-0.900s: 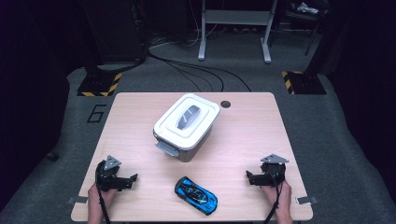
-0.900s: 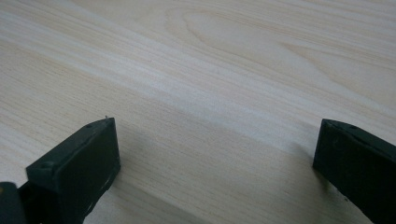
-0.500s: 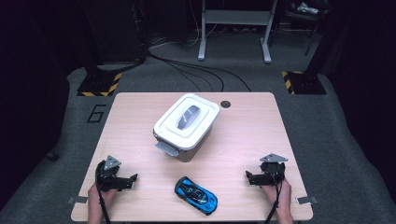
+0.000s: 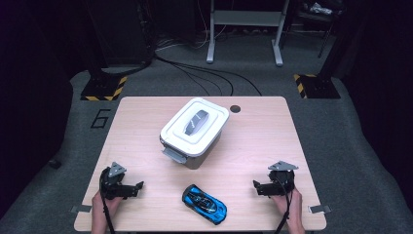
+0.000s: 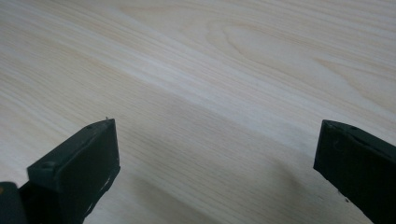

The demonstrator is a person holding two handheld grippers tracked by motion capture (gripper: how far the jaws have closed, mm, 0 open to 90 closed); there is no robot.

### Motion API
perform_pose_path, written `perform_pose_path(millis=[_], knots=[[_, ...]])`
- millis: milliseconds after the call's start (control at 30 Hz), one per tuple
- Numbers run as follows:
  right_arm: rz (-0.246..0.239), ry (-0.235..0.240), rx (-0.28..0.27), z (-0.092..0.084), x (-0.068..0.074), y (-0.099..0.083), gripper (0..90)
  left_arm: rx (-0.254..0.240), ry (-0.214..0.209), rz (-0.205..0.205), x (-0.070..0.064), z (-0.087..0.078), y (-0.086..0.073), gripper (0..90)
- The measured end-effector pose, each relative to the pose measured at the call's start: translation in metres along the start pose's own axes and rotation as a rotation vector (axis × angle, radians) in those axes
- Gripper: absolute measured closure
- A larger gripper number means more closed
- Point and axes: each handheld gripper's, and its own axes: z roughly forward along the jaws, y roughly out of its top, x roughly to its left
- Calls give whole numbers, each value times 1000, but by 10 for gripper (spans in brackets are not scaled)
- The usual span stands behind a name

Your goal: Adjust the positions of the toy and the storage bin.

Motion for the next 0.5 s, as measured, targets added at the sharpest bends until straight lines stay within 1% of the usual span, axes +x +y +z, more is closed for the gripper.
perform_pose_path(millis=[67, 167, 200, 267, 333, 400, 500], knots=[[-27, 10, -4, -5, 6, 4, 0, -10, 4, -2, 0, 1, 0, 3], [-55, 23, -9, -10, 13, 10, 0, 0, 0, 0, 0, 0, 0, 3], [-53, 28, -14, -11, 16, 12, 0, 0, -1, 0, 0, 0, 0, 3], [-67, 38, -18, -14, 21, 16, 0, 0, 0, 0, 0, 0, 0, 3], [-96, 40, -27, -16, 27, 19, 0, 0, 0, 0, 0, 0, 0, 3], [-101, 57, -31, -18, 33, 22, 0, 0, -1, 0, 0, 0, 0, 3], [-116, 70, -36, -19, 40, 25, 0, 1, -1, 0, 0, 0, 0, 3]])
